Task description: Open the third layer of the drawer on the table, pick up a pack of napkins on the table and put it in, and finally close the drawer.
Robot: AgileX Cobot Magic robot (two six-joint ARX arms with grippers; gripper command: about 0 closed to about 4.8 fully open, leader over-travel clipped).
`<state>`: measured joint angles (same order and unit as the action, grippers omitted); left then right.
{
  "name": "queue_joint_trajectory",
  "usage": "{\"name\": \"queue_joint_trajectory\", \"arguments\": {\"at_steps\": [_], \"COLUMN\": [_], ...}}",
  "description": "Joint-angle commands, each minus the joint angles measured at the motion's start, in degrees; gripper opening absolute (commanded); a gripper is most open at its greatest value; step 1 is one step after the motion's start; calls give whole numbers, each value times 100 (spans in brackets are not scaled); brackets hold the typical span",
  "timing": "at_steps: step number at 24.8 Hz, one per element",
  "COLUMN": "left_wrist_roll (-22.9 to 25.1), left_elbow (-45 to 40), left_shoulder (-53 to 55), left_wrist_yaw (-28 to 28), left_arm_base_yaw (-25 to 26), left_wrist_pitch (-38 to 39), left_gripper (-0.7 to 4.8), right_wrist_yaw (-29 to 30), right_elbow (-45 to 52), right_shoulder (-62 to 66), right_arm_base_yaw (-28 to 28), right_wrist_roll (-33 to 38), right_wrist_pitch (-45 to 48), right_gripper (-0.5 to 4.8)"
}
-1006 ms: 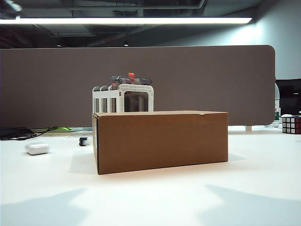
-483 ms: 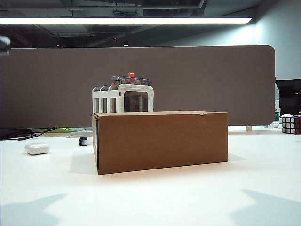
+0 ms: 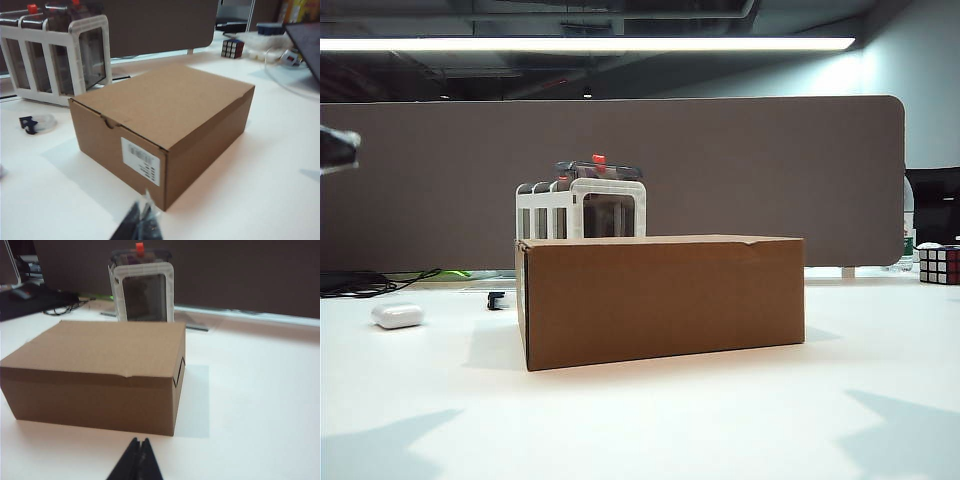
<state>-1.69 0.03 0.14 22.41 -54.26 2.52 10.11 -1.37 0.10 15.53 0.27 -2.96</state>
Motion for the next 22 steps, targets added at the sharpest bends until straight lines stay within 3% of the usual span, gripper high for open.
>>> {"name": "queue_joint_trajectory", "arguments": {"at_steps": [1,5,8,16,18,22], "left_wrist_roll": [470,741,745,861,813,673], "left_elbow": [35,35,35,35,35,37], "left_shoulder": [0,0,0,0,0,-2], "left_wrist_yaw": [177,481,378,-1886,-2767,-3357], "left_arm_base_yaw": [24,74,385,3147,4330,5342], "left_wrist_pitch": [-179,-90,-90,-144,-256,-337], "left_gripper": [-6,-6,-6,-6,-6,-6], "right_wrist_yaw": [-70,-173,-323,-911,-903,-887], "right_elbow": [133,133,133,131,131,131], "right_shoulder": [-13,-13,-13,-13,-13,-13], "right_arm_base_yaw": [4,-7,-7,-101,-310,-634], "right_wrist_roll": [2,-195,-254,-568,-654,-654], "right_wrist_pitch": [315,286,280,282,289,313], "right_gripper": [-6,-6,-6,-6,-6,-6]}}
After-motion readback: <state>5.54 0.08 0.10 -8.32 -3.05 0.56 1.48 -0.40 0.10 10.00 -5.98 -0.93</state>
